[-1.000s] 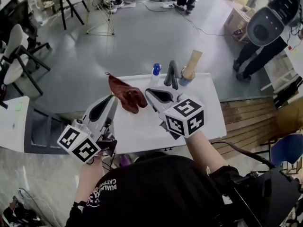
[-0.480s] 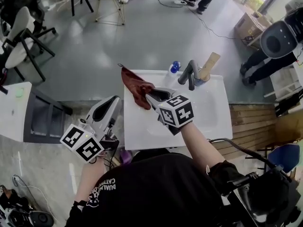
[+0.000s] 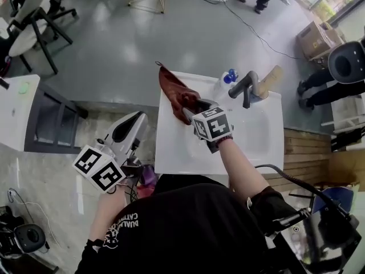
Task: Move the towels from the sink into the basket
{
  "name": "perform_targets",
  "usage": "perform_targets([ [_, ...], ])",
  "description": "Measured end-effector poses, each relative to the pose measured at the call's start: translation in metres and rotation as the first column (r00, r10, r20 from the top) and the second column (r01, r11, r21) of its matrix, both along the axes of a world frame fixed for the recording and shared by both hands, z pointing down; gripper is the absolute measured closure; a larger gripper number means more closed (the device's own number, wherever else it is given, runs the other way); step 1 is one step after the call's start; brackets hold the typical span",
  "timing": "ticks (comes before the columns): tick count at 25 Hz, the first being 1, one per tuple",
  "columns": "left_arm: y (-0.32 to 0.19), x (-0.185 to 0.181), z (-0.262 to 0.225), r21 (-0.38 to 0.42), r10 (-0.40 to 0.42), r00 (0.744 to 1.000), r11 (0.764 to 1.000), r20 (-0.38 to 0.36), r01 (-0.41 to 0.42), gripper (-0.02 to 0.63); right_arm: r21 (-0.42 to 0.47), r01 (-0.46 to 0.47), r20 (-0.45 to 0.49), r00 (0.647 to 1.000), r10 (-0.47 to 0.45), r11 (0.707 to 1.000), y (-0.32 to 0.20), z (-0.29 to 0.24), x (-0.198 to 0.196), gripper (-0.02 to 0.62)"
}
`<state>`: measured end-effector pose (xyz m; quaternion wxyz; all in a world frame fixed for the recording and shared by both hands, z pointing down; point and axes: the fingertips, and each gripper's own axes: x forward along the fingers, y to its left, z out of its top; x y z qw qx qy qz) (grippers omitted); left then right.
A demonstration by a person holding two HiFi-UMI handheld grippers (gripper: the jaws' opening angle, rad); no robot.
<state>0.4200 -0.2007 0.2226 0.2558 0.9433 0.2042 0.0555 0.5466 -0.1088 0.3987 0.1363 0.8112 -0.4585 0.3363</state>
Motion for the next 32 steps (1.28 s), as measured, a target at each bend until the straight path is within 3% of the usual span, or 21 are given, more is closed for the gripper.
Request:
perform_targets([
  [13, -0.024, -0.047, 0.015, 0.0, -0.154, 0.987, 0.988, 0.038, 0.154, 0.603, -0.048, 0.005, 0.001, 1.0, -0.005, 0.999, -0.018, 0.036, 0.002, 0.392],
  [15, -0.021, -0.058, 0.015, 0.003, -0.182, 0.982, 0.983, 0.044, 0.182, 0.603, -0.056, -0.013, -0.012, 1.0, 0.013, 0.998, -0.011, 0.037, 0.005, 0.442],
  [16, -0.019, -0.064, 0.015, 0.005, -0.2, 0.979, 0.98, 0.045, 0.2, 0.603, -0.056, -0.018, -0.014, 1.0, 0.017, 0.998, -0.008, 0.036, 0.006, 0.505],
  [20, -0.008, -0.081, 0.008, 0.011, -0.263, 0.964, 0.965, 0.036, 0.263, 0.603, -0.037, 0.013, 0.009, 1.0, -0.013, 0.999, -0.002, 0.025, 0.002, 0.534],
  [27, 0.046, -0.111, -0.011, 0.05, -0.307, 0.952, 0.951, 0.007, 0.306, 0.603, 0.101, 0.137, 0.01, 0.99, -0.139, 0.985, 0.028, -0.024, -0.032, 0.537],
  [32, 0.083, -0.139, -0.008, 0.008, -0.371, 0.929, 0.929, 0.003, 0.371, 0.603, 0.233, 0.265, -0.062, 0.964, -0.258, 0.936, 0.065, -0.092, -0.066, 0.541],
])
